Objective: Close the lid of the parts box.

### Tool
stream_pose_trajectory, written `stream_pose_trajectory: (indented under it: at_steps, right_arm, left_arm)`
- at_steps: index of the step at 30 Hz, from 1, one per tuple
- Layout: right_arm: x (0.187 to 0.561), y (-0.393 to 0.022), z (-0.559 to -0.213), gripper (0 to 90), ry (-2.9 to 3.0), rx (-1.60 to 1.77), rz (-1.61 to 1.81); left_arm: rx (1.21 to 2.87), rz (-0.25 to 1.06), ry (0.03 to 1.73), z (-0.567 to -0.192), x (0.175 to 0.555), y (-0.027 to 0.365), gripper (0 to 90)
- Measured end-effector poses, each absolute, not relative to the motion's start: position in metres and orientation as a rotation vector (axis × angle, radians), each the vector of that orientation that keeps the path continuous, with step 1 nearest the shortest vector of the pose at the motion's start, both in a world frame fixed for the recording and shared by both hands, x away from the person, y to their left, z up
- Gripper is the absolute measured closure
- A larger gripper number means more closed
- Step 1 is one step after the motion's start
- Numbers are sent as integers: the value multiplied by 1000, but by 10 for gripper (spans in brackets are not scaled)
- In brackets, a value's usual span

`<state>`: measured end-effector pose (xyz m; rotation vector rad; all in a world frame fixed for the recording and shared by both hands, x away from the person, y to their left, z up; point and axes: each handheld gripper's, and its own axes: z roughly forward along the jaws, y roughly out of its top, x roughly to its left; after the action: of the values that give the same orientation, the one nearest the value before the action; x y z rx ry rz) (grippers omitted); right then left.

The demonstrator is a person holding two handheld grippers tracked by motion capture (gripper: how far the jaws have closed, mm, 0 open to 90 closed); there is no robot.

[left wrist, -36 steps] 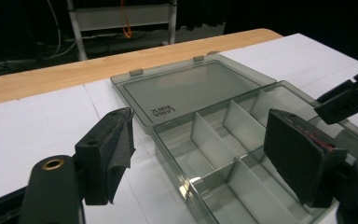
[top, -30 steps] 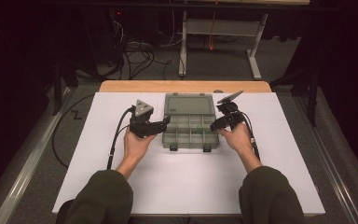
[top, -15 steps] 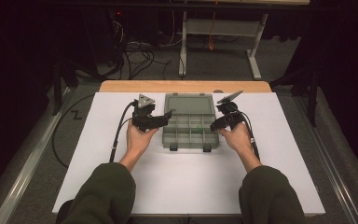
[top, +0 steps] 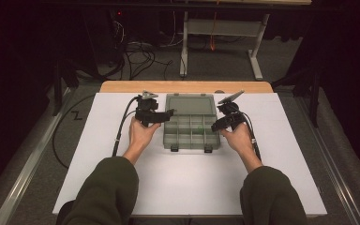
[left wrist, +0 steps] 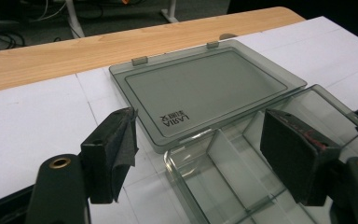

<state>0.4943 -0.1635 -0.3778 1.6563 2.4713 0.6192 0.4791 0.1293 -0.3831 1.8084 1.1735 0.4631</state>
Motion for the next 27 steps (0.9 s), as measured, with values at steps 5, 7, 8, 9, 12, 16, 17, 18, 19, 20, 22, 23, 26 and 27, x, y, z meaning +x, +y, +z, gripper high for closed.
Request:
stream_pose_trajectory:
  at_steps: [5,7,8,9,12,16,17,18,19,20,22,23,26,27]
  right_arm:
    - [494,-163,-378,618,2470,1651,619]
    - [494,-163,-378,619,2473,1647,613]
    - [494,-163,-378,619,2472,1647,611]
    - [494,-163,-378,619,2472,1647,610]
    - [493,-163,-378,620,2472,1645,611]
    - [493,-163,-378,620,2471,1647,610]
    - [493,-163,-378,620,2471,1646,608]
    - [493,-162,-378,620,2471,1646,608]
    - [493,-162,-378,620,2471,1646,607]
    - [493,-162,-378,620,2471,1646,607]
    - [493,-162,-378,620,2472,1643,607]
    - [493,-162,-378,620,2473,1643,606]
    - [493,-162,-378,620,2472,1643,606]
    - [494,-162,-377,620,2476,1643,602]
  left_arm:
    - [1863,448,1205,-387,489,126,298]
    - [1873,421,1230,-387,494,126,303]
    - [1874,413,1238,-387,496,126,309]
    - [1885,402,1247,-386,498,125,318]
    - [1904,381,1270,-385,503,124,363]
    - [1913,357,1306,-385,510,124,359]
    - [1920,354,1311,-385,512,124,354]
    - [1924,348,1319,-385,513,124,351]
    - [1927,342,1326,-385,515,124,348]
    - [1928,332,1335,-385,516,124,348]
    - [1934,313,1350,-386,520,123,347]
    - [1930,296,1366,-386,522,123,346]
    - [1932,276,1399,-387,526,122,331]
    - [1940,273,1404,-387,528,122,330]
